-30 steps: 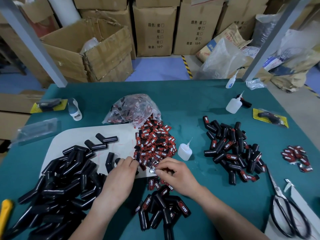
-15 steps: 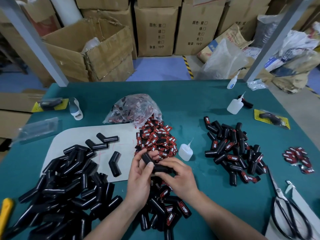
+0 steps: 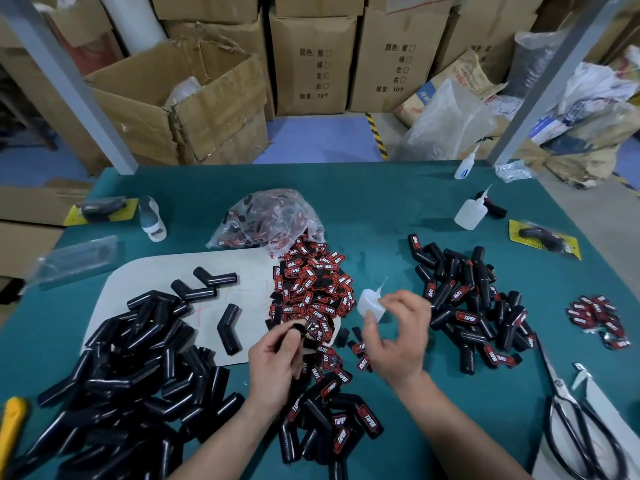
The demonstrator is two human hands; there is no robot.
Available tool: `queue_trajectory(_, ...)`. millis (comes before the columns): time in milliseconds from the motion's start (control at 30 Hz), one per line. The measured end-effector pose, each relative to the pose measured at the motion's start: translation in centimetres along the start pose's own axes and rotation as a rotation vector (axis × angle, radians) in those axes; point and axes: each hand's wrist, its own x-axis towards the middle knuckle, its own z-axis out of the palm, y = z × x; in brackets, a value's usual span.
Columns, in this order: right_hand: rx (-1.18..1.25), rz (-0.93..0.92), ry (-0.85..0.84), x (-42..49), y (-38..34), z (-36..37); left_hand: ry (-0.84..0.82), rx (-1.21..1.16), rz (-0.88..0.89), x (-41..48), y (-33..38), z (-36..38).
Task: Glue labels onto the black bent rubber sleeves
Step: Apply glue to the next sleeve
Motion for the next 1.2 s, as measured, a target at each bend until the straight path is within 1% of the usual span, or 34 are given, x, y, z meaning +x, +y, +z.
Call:
queue_trajectory(33,-0.026,0.113,-0.005,-0.2,0.8,0.0,0.000,0.055,0.019,0.1,-0.1,0.0)
queue_trajectory(67,-0.038,0.277,-0.044,-0.6,1.3,0.1,0.003,0.095,0.034,0.2,-0.1,0.0)
queue_trajectory(133,-0.034,0.612,-0.209,-1.4,1.9,0.6,0.018,0.117,0.040,0.5,-0.2,-0.1)
queue_trajectory(167,-0.040,0.724,-0.303,-1.8,2.3,1.0,0.021,0.114,0.027,0.7,-0.3,-0.1)
queue_trajectory(200,-0.057,0.770,-0.376,-2.0,2.7,1.3,0.023,0.114,0.010,0.7,-0.4,-0.1)
queue_trajectory(267,-0.092,0.752,-0.453,-2.1,3.1,1.6,0.027,0.146,0.004,0.6,-0.5,0.1)
queue_trajectory(367,-0.044,0.761,-0.518,-2.2,2.7,1.1,-0.013,0.204,0.017,0.6,-0.2,0.4)
queue_trajectory(467,0.067,0.744,-0.515,-2.5,1.5,0.5,-0.102,0.321,-0.007,1.1,-0.2,-0.1)
queue_trajectory(533,0.124,0.702,-0.520,-2.6,0.9,0.2,-0.088,0.336,0.000,1.4,-0.5,-0.6)
queue_trajectory(600,0.124,0.619,-0.509,-2.2,0.4,-0.2,-0.060,0.319,0.057,1.2,-0.3,-0.7)
queue_trajectory(667,0.161,0.624,-0.453,-1.6,0.5,-0.5,-0.029,0.366,0.162,1.2,-0.4,-0.8)
queue_trajectory(700,0.208,0.667,-0.401,-1.3,0.6,-0.5,-0.017,0.424,0.217,1.1,-0.4,-0.9)
queue_trajectory(733,0.267,0.709,-0.340,-1.0,0.7,-0.5,-0.008,0.448,0.236,1.2,-0.4,-0.9)
queue_trajectory(767,0.324,0.739,-0.279,-0.8,0.9,-0.6,0.009,0.429,0.211,1.2,-0.5,-1.1)
queue_trajectory(867,0.528,0.812,-0.136,0.0,1.5,-0.9,0.079,0.266,0.104,1.2,-0.8,-1.3)
queue_trajectory(933,0.663,0.873,-0.089,0.4,1.9,-1.3,0.069,0.281,0.150,1.1,-0.6,-1.0)
queue_trajectory(967,0.682,0.875,-0.084,0.5,1.9,-1.4,0.054,0.314,0.198,1.0,-0.5,-0.9)
queue_trajectory(1000,0.667,0.861,-0.088,0.7,1.8,-1.5,0.041,0.337,0.241,1.0,-0.4,-0.9)
queue_trajectory(1067,0.596,0.788,-0.088,0.5,1.3,-1.7,0.027,0.331,0.270,0.8,-0.1,-0.9)
queue_trajectory(1200,0.458,0.671,0.033,0.1,0.3,-2.0,0.008,0.333,0.374,0.4,0.1,-0.8)
